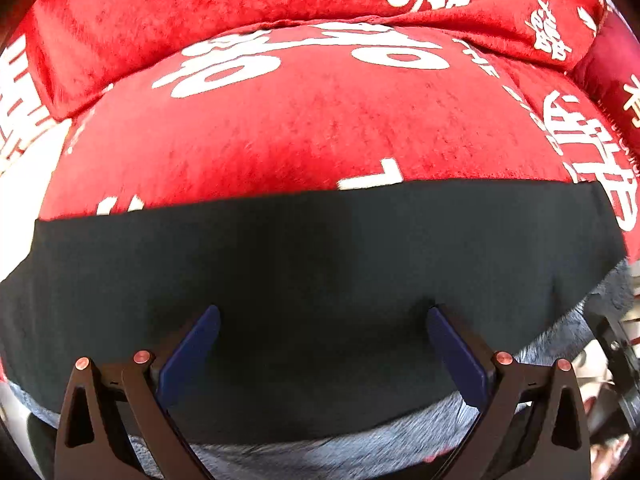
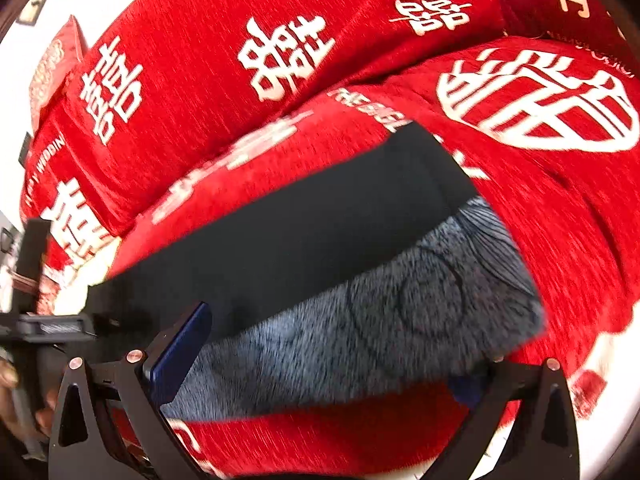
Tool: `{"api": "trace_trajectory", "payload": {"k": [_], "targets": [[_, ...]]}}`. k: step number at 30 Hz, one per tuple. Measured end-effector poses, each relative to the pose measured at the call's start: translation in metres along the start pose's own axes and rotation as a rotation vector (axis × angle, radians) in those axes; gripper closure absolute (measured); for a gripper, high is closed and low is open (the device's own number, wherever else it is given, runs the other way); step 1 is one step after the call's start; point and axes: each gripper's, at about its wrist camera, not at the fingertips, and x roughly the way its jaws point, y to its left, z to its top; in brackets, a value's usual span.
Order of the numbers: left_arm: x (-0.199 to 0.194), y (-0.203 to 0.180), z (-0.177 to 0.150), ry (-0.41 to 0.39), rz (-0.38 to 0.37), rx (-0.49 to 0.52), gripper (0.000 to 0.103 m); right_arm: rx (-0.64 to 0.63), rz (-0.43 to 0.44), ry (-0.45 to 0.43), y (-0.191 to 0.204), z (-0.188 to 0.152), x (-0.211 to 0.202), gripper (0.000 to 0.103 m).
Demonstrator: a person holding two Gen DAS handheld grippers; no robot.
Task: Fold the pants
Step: 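Pinch the trouser end with the right gripper and lift it toward the left gripper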
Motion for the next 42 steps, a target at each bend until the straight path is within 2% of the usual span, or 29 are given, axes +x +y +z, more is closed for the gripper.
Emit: {"api": "trace_trajectory", "payload": {"k": [3, 6, 7, 8, 9, 12, 18, 26, 29, 33, 35, 38, 42], "targets": [[0.005, -0.003, 0.003, 0.02, 0.03, -0.018, 0.0, -0.002, 0.055, -0.005, -0.003, 0.0, 0.0, 0.0], [0.007, -0.007, 0.003, 0.012, 0.057, -0.024, 0.0, -0.001, 0.049, -0.015, -0.004, 0.003, 0.002, 0.004], [0.007, -0.008, 0.002, 0.006, 0.064, -0.022, 0.0, -0.009, 0.02, -0.017, -0.002, 0.007, 0.003, 0.021], [0.008, -0.009, 0.002, 0.001, 0.069, -0.02, 0.0, -0.021, -0.022, -0.006, 0.0, 0.013, 0.004, 0.043], [0.008, -0.009, 0.003, 0.001, 0.068, -0.02, 0.0, -0.01, -0.035, 0.011, 0.001, 0.016, 0.004, 0.074], [0.008, -0.008, 0.003, 0.003, 0.063, -0.024, 0.0, -0.03, 0.001, -0.027, 0.012, 0.023, -0.015, 0.078], [0.008, -0.006, 0.004, -0.009, 0.042, -0.007, 0.0, -0.147, -0.012, -0.073, 0.056, 0.03, -0.046, 0.08], [-0.002, 0.002, 0.002, -0.024, 0.003, 0.022, 0.0, -0.243, -0.086, -0.08, 0.114, 0.032, -0.057, 0.08], [-0.016, 0.012, -0.001, -0.078, -0.007, 0.035, 0.0, -0.268, -0.112, -0.077, 0.133, 0.03, -0.061, 0.08], [-0.042, 0.045, -0.006, -0.166, -0.013, 0.031, 0.0, -0.354, -0.144, -0.085, 0.17, 0.021, -0.065, 0.08], [-0.051, 0.064, -0.008, -0.185, -0.02, 0.016, 0.0, -0.414, -0.164, -0.089, 0.192, 0.014, -0.063, 0.08], [-0.06, 0.104, -0.016, -0.209, -0.011, -0.011, 0.0, -0.513, -0.179, -0.077, 0.232, -0.002, -0.052, 0.08], [-0.058, 0.188, -0.034, -0.19, 0.011, -0.138, 0.0, -0.639, -0.189, -0.053, 0.279, -0.03, -0.032, 0.08]]}}
